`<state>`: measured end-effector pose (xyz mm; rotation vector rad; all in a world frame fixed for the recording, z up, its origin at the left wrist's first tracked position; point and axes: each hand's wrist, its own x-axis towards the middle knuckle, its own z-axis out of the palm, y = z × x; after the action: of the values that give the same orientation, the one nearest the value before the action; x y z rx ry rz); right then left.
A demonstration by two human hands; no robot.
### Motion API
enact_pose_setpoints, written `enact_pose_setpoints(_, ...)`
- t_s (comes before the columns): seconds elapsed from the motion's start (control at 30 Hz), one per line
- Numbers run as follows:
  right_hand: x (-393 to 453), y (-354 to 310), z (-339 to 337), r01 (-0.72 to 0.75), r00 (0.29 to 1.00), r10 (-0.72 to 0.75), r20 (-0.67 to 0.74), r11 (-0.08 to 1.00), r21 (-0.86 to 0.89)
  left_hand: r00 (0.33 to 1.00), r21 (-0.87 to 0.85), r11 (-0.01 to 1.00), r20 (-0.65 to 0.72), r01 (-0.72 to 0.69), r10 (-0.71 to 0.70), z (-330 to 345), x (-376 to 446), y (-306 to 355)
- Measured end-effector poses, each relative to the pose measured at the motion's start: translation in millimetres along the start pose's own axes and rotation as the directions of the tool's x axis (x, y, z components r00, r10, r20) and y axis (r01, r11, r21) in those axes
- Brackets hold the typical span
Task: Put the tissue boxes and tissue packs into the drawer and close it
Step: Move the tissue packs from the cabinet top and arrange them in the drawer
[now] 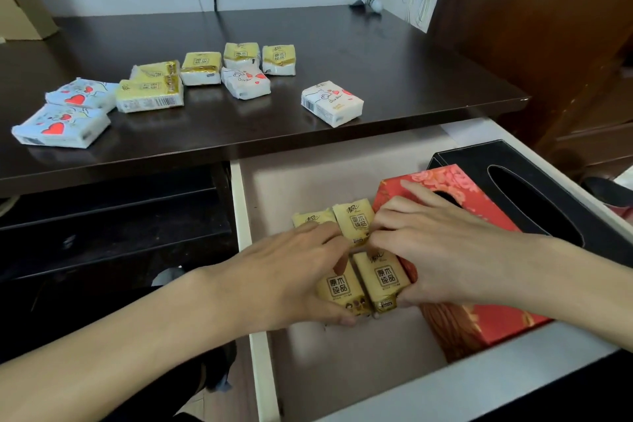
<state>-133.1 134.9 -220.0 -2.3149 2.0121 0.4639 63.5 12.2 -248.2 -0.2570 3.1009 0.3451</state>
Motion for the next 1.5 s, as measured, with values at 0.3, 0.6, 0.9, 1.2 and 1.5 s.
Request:
enact_pose_setpoints(0.3,5,-4,-2,-0.027,0.999,0.028,0.016,0.999,-0.026,0.995,0.080,0.996,0.084,0.046,-0.053,-1,5,-9)
enact_pose_setpoints(0.6,6,-7,-1,-0.019,0.999,0.020,0.032,0.999,-0.048,0.996,0.090,0.996,0.089,0.018,-0.026,1,14,-12)
enact_pose_setpoints(0.9,3,0,-7,0.017,0.999,-0.017,-0.042,1.000,0.016,0.998,0.084,0.996,0.051,0.031,-0.036,-5,9,-13)
enact_pose_setpoints(1.2,38,27,-42,0.048,0.902,0.186,-0.390,0.855,0.517,0.881,-0.139,0.955,-0.370,0.263,-0.296,-88,-10,-53)
enact_pose_setpoints(1.5,145,62,-121,0.141,0.797,0.405,-0.448,0.597,0.790,0.734,-0.152,0.841,-0.425,0.519,-0.530,-158,2,-150)
